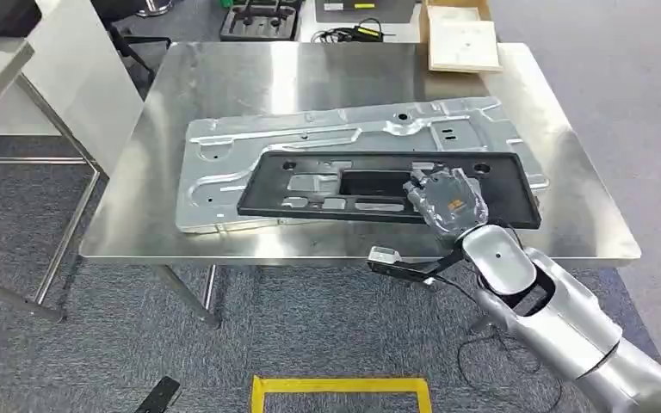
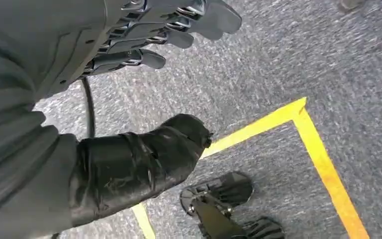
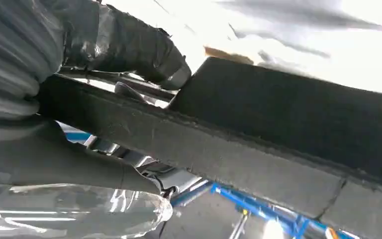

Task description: Take the parts from the cabinet and place them on the table.

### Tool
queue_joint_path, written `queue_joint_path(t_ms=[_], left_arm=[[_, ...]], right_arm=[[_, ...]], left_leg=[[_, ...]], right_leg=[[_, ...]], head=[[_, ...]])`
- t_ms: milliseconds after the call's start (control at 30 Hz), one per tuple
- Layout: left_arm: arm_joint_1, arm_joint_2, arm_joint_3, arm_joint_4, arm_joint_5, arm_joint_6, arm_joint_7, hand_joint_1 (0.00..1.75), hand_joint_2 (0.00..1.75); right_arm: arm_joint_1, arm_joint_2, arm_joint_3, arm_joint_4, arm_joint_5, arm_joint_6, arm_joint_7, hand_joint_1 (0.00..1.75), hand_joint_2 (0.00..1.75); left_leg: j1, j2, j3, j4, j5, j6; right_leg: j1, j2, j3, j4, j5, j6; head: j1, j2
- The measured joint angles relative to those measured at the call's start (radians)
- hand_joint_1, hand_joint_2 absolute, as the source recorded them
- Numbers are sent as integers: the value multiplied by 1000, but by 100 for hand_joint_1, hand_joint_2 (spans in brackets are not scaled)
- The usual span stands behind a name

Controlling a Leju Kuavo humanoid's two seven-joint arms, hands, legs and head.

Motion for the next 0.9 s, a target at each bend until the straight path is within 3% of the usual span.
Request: queue_joint_path(t_ms=[33, 67, 133, 167, 200, 233, 267, 333, 367, 400, 500, 567, 600, 667, 700, 733, 767, 833, 867, 900], left_arm=[[0, 3, 0, 0, 0, 0, 0, 0, 175], [1, 3, 0, 0, 1, 0, 0, 0, 175], [1, 4, 0, 0, 1, 0, 0, 0, 175], [4, 5, 0, 0, 2, 0, 0, 0, 175], [7, 5, 0, 0, 2, 0, 0, 0, 175], [9, 5, 0, 0, 2, 0, 0, 0, 175], [9, 5, 0, 0, 3, 0, 0, 0, 175], [8, 6, 0, 0, 3, 0, 0, 0, 175], [7, 6, 0, 0, 3, 0, 0, 0, 175], [6, 7, 0, 0, 3, 0, 0, 0, 175], [6, 8, 0, 0, 3, -2, -3, 0, 175], [3, 8, 0, 0, 3, -2, -4, 0, 175], [1, 8, 0, 0, 3, -2, -5, 0, 175], [-3, 8, 0, 0, 3, -2, -5, 0, 175], [-3, 8, 0, 0, 3, -2, -5, 0, 175], [-3, 7, 0, 0, 3, -2, -5, 0, 175], [-4, 7, 0, 0, 2, -2, -5, 0, 175], [-8, 7, 0, 0, 2, -2, -5, 0, 175], [-10, 6, 0, 0, 2, -2, -6, 0, 175], [-14, 5, 0, 0, 2, -2, -7, 0, 175]], right_arm=[[5, -5, 0, 1, 1, -1, 3, 175, 175], [7, -8, -2, 1, 2, -3, 5, 175, 175], [12, -20, -9, 3, 2, -5, 10, 175, 175], [17, -25, -10, 7, 2, -7, 14, 175, 175], [23, -30, -12, 10, 2, -8, 15, 175, 175], [31, -35, -15, 14, 1, -8, 15, 175, 175], [38, -40, -18, 18, -1, -8, 16, 175, 175], [42, -45, -23, 24, -7, -10, 21, 175, 175], [42, -50, -29, 27, -8, -14, 26, 175, 175], [43, -56, -36, 30, -10, -19, 29, 175, 175], [49, -73, -57, 43, -16, -30, 42, 175, 175], [52, -87, -71, 50, -18, -31, 44, 175, 175], [51, -91, -79, 54, -18, -31, 44, 175, 175], [55, -96, -91, 61, -22, -31, 47, 175, 175], [59, -98, -96, 67, -22, -31, 49, 175, 175], [63, -101, -100, 72, -22, -31, 49, 175, 175], [66, -105, -103, 77, -21, -32, 49, 175, 175], [65, -112, -111, 87, -16, -39, 46, 175, 175], [64, -114, -121, 91, -12, -53, 42, 175, 175], [62, -114, -130, 97, -6, -71, 37, 175, 175]], left_leg=[[-1, 1, -6, 6, -12, -8], [2, 2, -15, 40, -33, -13], [4, 3, -82, 178, -98, -19], [5, 3, -130, 267, -126, -23], [7, 3, -157, 309, -127, -26], [10, 3, -165, 308, -109, -29], [13, 4, -151, 262, -68, -31], [17, 4, -75, 86, 33, -33], [18, 3, -50, 25, 40, -33], [10, 2, -37, 7, 30, -27], [8, 1, -42, 14, 27, -8], [12, 2, -27, 2, 30, 6], [11, 2, -25, 2, 27, 12], [9, 4, -21, 3, 22, 20], [8, 4, -19, 4, 19, 23], [7, 4, -16, 5, 16, 22], [7, 3, -12, 6, 12, 22], [7, 1, -4, 12, 2, 18], [7, 0, -4, 15, -4, 16], [-1, -2, -10, 22, -7, 10]], right_leg=[[-9, 0, 9, -9, 2, -4], [-9, 0, 13, -11, 0, -7], [-10, -1, 18, -10, -5, -14], [-10, -1, 21, -10, -8, -16], [-10, -1, 24, -10, -12, -16], [-11, 0, 28, -10, -15, -15], [-12, 0, 33, -8, -19, -12], [-17, 2, 44, -1, -31, -4], [-17, 2, 45, 3, -38, 3], [-12, 4, 40, 10, -42, 9], [-13, 3, 43, 3, -42, 22], [-18, 1, 34, 30, -62, 32], [-17, 0, 9, 82, -91, 34], [-16, 0, -75, 243, -155, 38], [-16, 0, -111, 301, -165, 38], [-16, 0, -123, 311, -152, 37], [-16, 0, -112, 275, -116, 35], [-16, 0, -44, 114, -20, 27], [-15, -1, -17, 42, 0, 23], [-6, -1, 1, 23, -14, 21]], head=[[0, 0], [-1, 0], [-1, 0], [-2, 0], [-2, 0], [-2, 0], [-1, 0], [-2, 0], [-2, 0], [-7, 0], [-5, 0], [-5, 0], [-4, 0], [-4, 0], [-4, 0], [-5, 0], [-4, 0], [-4, 0], [-4, 0], [-4, 0]])
